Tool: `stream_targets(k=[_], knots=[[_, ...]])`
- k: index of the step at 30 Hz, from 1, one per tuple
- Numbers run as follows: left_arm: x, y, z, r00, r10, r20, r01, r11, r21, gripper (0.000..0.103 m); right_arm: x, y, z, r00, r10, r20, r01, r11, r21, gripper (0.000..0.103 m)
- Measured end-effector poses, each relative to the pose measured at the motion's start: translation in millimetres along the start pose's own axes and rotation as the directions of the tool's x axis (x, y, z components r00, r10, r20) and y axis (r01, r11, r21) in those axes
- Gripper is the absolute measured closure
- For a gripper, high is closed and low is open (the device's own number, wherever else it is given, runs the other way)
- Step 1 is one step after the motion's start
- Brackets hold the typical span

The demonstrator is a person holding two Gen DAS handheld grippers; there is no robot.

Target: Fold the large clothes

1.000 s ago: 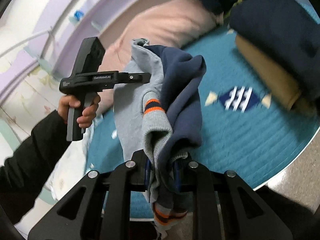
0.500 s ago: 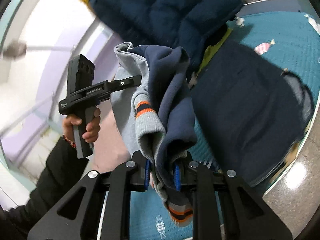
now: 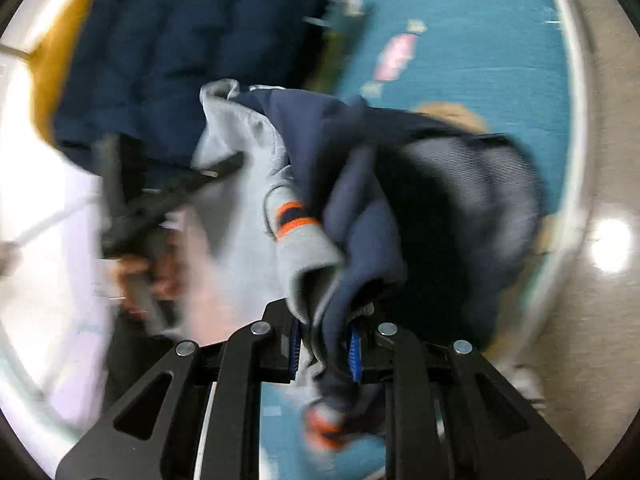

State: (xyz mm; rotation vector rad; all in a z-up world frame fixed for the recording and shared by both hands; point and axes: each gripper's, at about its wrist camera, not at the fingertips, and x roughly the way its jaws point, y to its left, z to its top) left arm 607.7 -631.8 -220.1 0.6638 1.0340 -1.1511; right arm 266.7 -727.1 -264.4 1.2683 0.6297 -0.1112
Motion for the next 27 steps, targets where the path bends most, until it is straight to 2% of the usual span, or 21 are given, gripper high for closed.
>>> stream_targets(k=[1,2,3,7,9,11,13,14,15,17,20,22,23,24,25,26,27], knots=[[4.7,2.8,-1.1,1.0,0.006,0.017,-0.006,1.0,-0.027,0.044,8.3,-10.2,0.4,0.999,-0.035,0.004,0.035,0.999,0.008,0.084],[6.1,5.8,-4.4,0.999,0.022,0.044,-0.02,0.998,-0.057,0.036,13.0,-17.7,3.0,0.999,-0.052,0.011,0.052,0.999,0.011,0.079],[-1.0,8.9,-9.8,0.996,0.006,0.09,0.001,0.997,-0.074,0.034,14.5,-19.6,3.3,0.997,-0.073,0.026,0.074,0.997,-0.006,0.071],[-40.0,28.4,-29.5,0.974,-0.014,0.228,0.047,0.989,-0.142,0.021,6.9,-18.1,-1.3,0.992,-0.111,0.061,0.114,0.993,-0.044,0.063],[-65.2,40.9,-48.2,0.954,0.019,0.299,0.036,0.983,-0.179,0.021,-5.4,-7.7,-7.3,0.984,-0.16,0.081,0.167,0.982,-0.089,0.059],[-85.3,49.0,-71.1,0.94,0.088,0.329,-0.017,0.977,-0.211,0.02,-27.4,1.5,-16.8,0.969,-0.202,0.139,0.216,0.971,-0.098,0.05],[-105.7,52.9,-101.2,0.919,0.162,0.359,-0.077,0.968,-0.238,0.018,-37.4,9.7,-18.1,0.962,-0.194,0.191,0.215,0.971,-0.101,0.048],[-113.7,52.4,-117.3,0.911,0.198,0.361,-0.106,0.96,-0.26,0.017,-40.6,17.9,-22.2,0.951,-0.217,0.22,0.248,0.96,-0.128,0.048],[-119.8,52.7,-133.2,0.905,0.223,0.362,-0.124,0.953,-0.278,0.016,-43.4,37.5,-28.7,0.939,-0.231,0.256,0.286,0.937,-0.203,0.048],[-128.1,54.1,-162.6,0.902,0.246,0.356,-0.129,0.938,-0.321,0.015,-32.7,60.8,-35.2,0.948,-0.194,0.254,0.268,0.915,-0.302,0.048],[-133.8,54.4,-215.0,0.904,0.242,0.353,-0.09,0.914,-0.397,0.013,3.8,83.3,-46.1,0.97,-0.166,0.177,0.225,0.889,-0.399,0.048],[-135.5,49.9,-242.8,0.915,0.212,0.343,-0.055,0.908,-0.415,0.013,35.0,76.4,-49.7,0.96,-0.244,0.137,0.28,0.868,-0.411,0.05],[-132.9,48.8,-259.8,0.926,0.183,0.33,-0.023,0.9,-0.435,0.013,51.3,64.5,-49.3,0.953,-0.284,0.102,0.301,0.873,-0.384,0.051],[-131.7,47.6,-273.8,0.934,0.176,0.311,-0.015,0.889,-0.458,0.013,61.9,48.6,-48.5,0.956,-0.281,0.086,0.293,0.892,-0.345,0.051],[-131.9,46.2,-286.4,0.937,0.176,0.3,-0.01,0.875,-0.484,0.013,64.5,42.5,-49.3,0.954,-0.289,0.085,0.3,0.894,-0.332,0.051],[-134.9,42.4,-303.1,0.938,0.172,0.3,0.008,0.856,-0.516,0.013,64.2,43.1,-50.0,0.949,-0.3,0.096,0.314,0.889,-0.333,0.051],[-137.4,36.9,-313.4,0.936,0.159,0.313,0.031,0.851,-0.524,0.013,63.1,46.5,-50.9,0.945,-0.308,0.114,0.328,0.882,-0.337,0.051]])
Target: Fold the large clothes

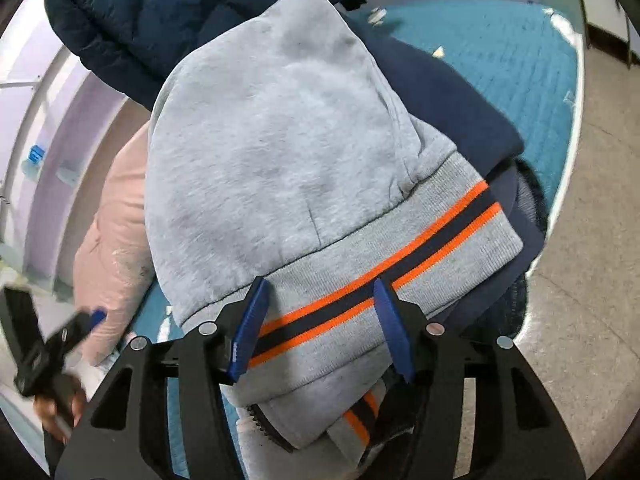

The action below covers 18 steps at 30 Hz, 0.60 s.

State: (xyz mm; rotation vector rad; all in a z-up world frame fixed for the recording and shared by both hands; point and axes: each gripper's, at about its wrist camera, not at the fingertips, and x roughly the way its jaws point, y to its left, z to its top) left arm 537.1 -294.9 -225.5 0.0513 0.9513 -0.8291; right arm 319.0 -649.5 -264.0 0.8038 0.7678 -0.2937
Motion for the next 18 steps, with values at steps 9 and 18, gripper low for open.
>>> stream_targets(k=[9,18], knots=[[-79.5,-19.8,-63.2,0.997,0.02,0.081,-0.013,0.996,-0.084,0.013,-68.7,105.4,-71.8,0.99,-0.065,0.124,0.095,0.963,-0.253,0.048],[-184.3,-64.6,-120.8,0.97,0.152,0.19,-0.146,0.988,-0.048,0.011,-135.7,185.1,-151.3,0.993,0.042,0.112,0.003,0.927,-0.374,0.044]])
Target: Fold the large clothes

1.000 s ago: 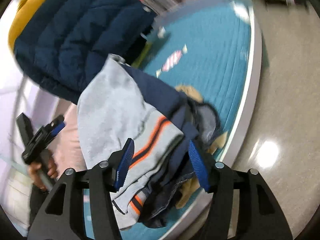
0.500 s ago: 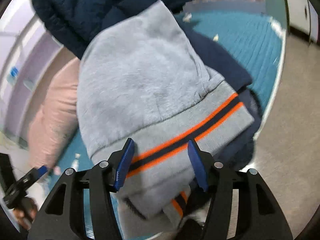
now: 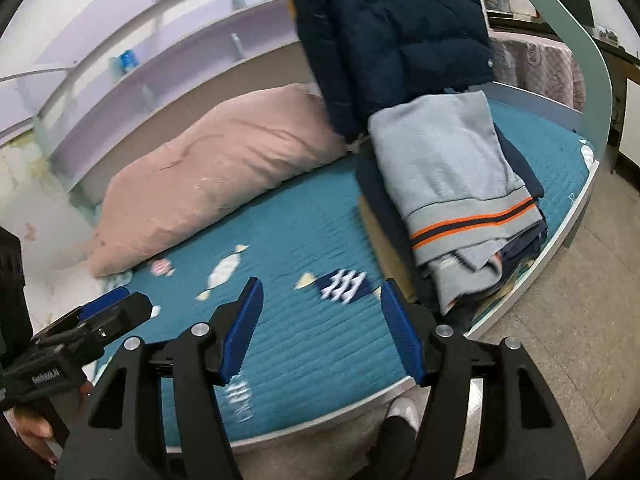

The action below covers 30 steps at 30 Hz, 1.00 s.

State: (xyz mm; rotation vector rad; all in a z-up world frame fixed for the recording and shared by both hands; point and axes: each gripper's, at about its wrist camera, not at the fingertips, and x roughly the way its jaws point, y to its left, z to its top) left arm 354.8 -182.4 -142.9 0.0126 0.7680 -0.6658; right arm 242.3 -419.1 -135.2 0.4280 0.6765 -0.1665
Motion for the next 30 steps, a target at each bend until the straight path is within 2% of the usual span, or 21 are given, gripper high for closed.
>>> stream_targets(k=[5,13,16,18,24,30], knots=[[-67.1,-11.1,-19.5,0.995,0.074,0.073,-0.075,0.997,0.014,0.011,-39.3,34.3,-11.1,0.999,0.048,0.014,-0.047,0.998,-0.048,0.044],[-142.4,-31.4,-48.8,0.969,0.188,0.159,-0.198,0.979,0.055,0.011,-101.4,77.2,-36.4,0.993,0.109,0.049,-0.103,0.988,-0.112,0.044],[-163.0,-34.9,-58.4,0.961,0.214,0.174,-0.225,0.973,0.045,0.011,-117.7,86.4,-43.5,0.991,0.124,0.059,-0.116,0.985,-0.128,0.044],[-174.2,-35.6,-63.6,0.959,0.222,0.174,-0.231,0.973,0.03,0.011,-130.0,92.7,-48.7,0.989,0.13,0.071,-0.12,0.983,-0.136,0.038],[-209.0,-37.2,-76.0,0.947,0.258,0.189,-0.261,0.965,-0.013,0.009,-158.6,105.9,-60.7,0.984,0.15,0.096,-0.133,0.978,-0.158,0.037],[-243.2,-43.5,-87.5,0.921,0.316,0.228,-0.318,0.948,-0.031,0.005,-185.9,120.4,-68.1,0.979,0.162,0.122,-0.138,0.973,-0.185,0.037]])
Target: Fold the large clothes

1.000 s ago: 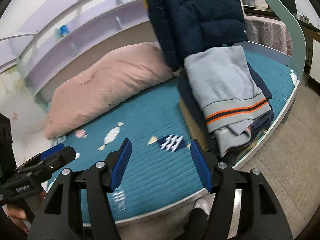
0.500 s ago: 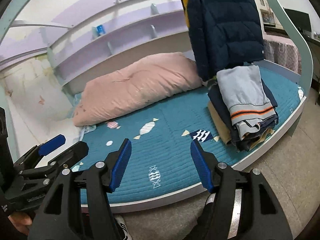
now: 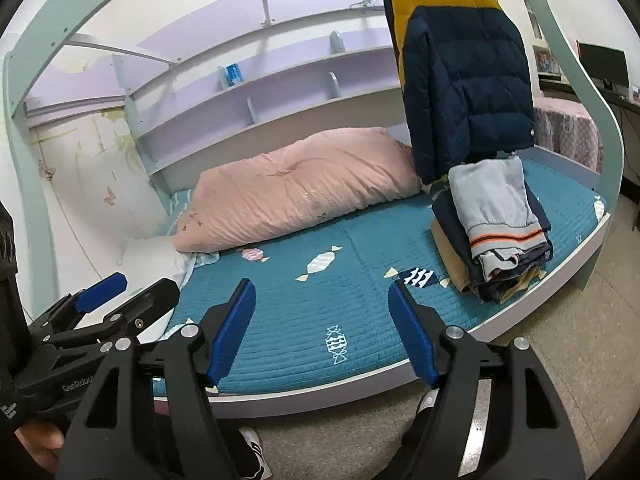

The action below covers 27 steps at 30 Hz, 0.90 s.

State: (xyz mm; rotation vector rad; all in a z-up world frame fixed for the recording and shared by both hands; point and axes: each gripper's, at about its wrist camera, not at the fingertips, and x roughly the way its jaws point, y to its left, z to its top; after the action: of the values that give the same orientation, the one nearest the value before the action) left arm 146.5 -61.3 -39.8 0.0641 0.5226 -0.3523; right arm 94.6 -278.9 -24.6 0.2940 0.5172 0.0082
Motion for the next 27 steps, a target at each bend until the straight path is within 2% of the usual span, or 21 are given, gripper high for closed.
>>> stream_targets(k=[7,17,19,21,27], knots=[[-42.8,3.0,-2.3,0.992,0.112,0.062,-0.113,0.993,0.019,0.005,-27.5,25.1,3.4,0.999,0.033,0.039,-0.031,0.998,-0.047,0.035],[-89.9,11.6,-0.6,0.977,0.17,0.131,-0.172,0.985,0.005,0.005,-63.0,53.2,5.1,0.995,0.045,0.091,-0.035,0.994,-0.107,0.034],[-99.7,12.8,-0.2,0.974,0.174,0.148,-0.177,0.984,0.002,0.005,-71.3,57.9,6.3,0.993,0.023,0.114,-0.008,0.992,-0.124,0.032],[-107.4,14.6,0.8,0.97,0.183,0.161,-0.184,0.983,-0.006,0.005,-81.8,63.8,6.8,0.989,-0.002,0.148,0.023,0.99,-0.142,0.018],[-131.7,18.4,4.1,0.961,0.188,0.202,-0.185,0.982,-0.031,0.005,-104.9,77.3,7.1,0.977,-0.004,0.215,0.045,0.981,-0.188,0.016]])
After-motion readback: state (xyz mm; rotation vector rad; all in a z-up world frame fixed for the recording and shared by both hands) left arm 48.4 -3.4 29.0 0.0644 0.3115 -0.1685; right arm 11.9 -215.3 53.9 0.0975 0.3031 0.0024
